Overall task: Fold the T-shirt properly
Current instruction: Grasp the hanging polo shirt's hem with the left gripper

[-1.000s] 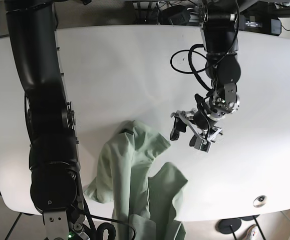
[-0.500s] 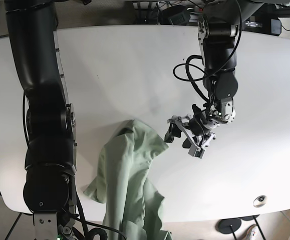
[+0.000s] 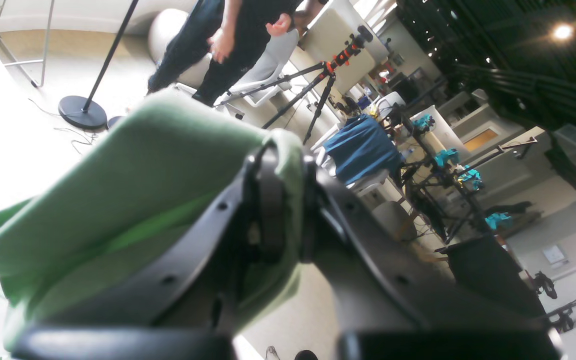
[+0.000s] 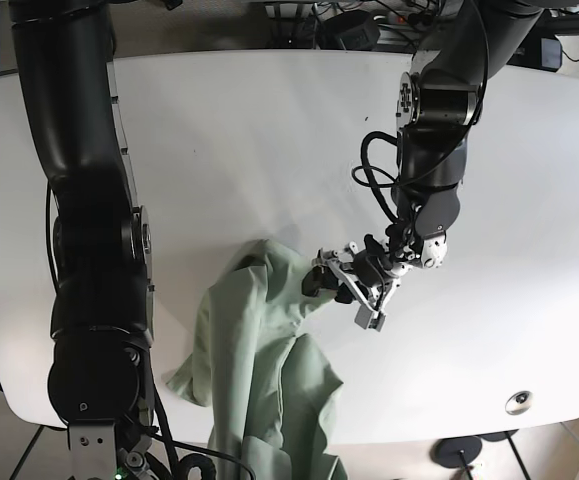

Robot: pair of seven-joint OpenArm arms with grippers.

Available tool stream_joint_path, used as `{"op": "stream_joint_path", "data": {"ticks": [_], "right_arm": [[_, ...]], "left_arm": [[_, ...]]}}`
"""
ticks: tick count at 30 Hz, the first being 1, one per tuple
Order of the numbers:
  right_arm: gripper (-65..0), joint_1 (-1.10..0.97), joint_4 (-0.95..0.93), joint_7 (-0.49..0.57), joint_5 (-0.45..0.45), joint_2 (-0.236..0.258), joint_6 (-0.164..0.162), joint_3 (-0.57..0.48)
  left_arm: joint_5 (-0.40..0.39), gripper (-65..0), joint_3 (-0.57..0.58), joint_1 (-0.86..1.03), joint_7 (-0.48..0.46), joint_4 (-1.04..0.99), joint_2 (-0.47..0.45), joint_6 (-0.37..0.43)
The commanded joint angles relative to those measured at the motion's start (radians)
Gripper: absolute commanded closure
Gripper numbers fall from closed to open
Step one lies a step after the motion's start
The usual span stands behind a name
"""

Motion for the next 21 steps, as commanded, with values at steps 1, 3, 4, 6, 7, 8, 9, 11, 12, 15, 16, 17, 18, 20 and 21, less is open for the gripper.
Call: {"op": "stream_joint_path", "data": {"ticks": [1, 3, 4, 6, 7, 8, 9, 11, 12, 15, 16, 17, 18, 20, 21], "right_arm": [[-2.2, 0.051, 0.015, 0.032, 0.005, -0.001, -0.016, 0.005], [-2.2, 0.051, 0.015, 0.032, 0.005, -0.001, -0.016, 0.005], [-2.2, 0.051, 0.015, 0.032, 0.005, -0.001, -0.016, 0.005], [-2.2, 0.051, 0.015, 0.032, 0.005, -0.001, -0.016, 0.005], [-2.2, 0.051, 0.015, 0.032, 0.005, -0.001, -0.016, 0.005], [-2.2, 0.051, 0.015, 0.032, 0.005, -0.001, -0.016, 0.005], [-2.2, 0.051, 0.015, 0.034, 0.005, -0.001, -0.016, 0.005], [-2.2, 0.049, 0.015, 0.034, 0.005, -0.001, -0.016, 0.007], [-2.2, 0.049, 0.015, 0.034, 0.005, -0.001, -0.016, 0.007], [-2.2, 0.049, 0.015, 0.034, 0.005, -0.001, -0.016, 0.007], [-2.2, 0.048, 0.015, 0.034, 0.005, -0.001, -0.016, 0.007], [-2.2, 0.048, 0.016, 0.034, 0.005, -0.001, -0.016, 0.007], [-2.2, 0.04, 0.016, 0.034, 0.005, 0.001, -0.016, 0.007], [-2.2, 0.035, 0.025, 0.034, 0.005, 0.005, -0.02, 0.007], [-2.2, 0.035, 0.036, 0.034, -0.003, 0.007, -0.024, 0.008]], "left_arm": [[-0.005, -40.8, 0.002, -0.036, -0.005, -0.031, 0.001, -0.008], [-0.003, -40.8, 0.002, -0.049, -0.005, -0.08, 0.001, -0.01], [-0.002, -40.6, 0.002, -0.052, -0.005, -0.105, 0.001, -0.01], [-0.002, -40.1, 0.003, -0.062, -0.005, -0.138, 0.001, -0.01], [-0.002, -38.7, 0.02, -0.062, -0.005, -0.146, 0.001, -0.01], [-0.002, -34.6, 0.05, -0.062, -0.007, -0.149, 0.001, -0.008], [-0.002, -28.3, 0.086, -0.062, -0.007, -0.149, 0.001, -0.008], [-0.003, -16.5, 0.157, -0.061, -0.008, -0.148, 0.001, -0.005], [-0.005, -12.1, 0.18, -0.061, -0.008, -0.148, 0.001, -0.005], [-0.01, -1.0, 0.189, -0.061, -0.008, -0.146, -0.004, -0.005], [-0.01, 0.0, 0.189, -0.061, -0.008, -0.146, -0.005, -0.005], [-0.011, 0.0, 0.186, -0.061, -0.008, -0.146, -0.007, -0.005], [-0.011, 0.0, 0.16, -0.062, -0.008, -0.14, -0.007, -0.005], [-0.007, 0.0, 0.108, -0.056, 0.002, -0.072, -0.028, -0.005], [-0.008, 0.0, 0.077, -0.039, 0.047, 0.012, -0.048, -0.003]]}}
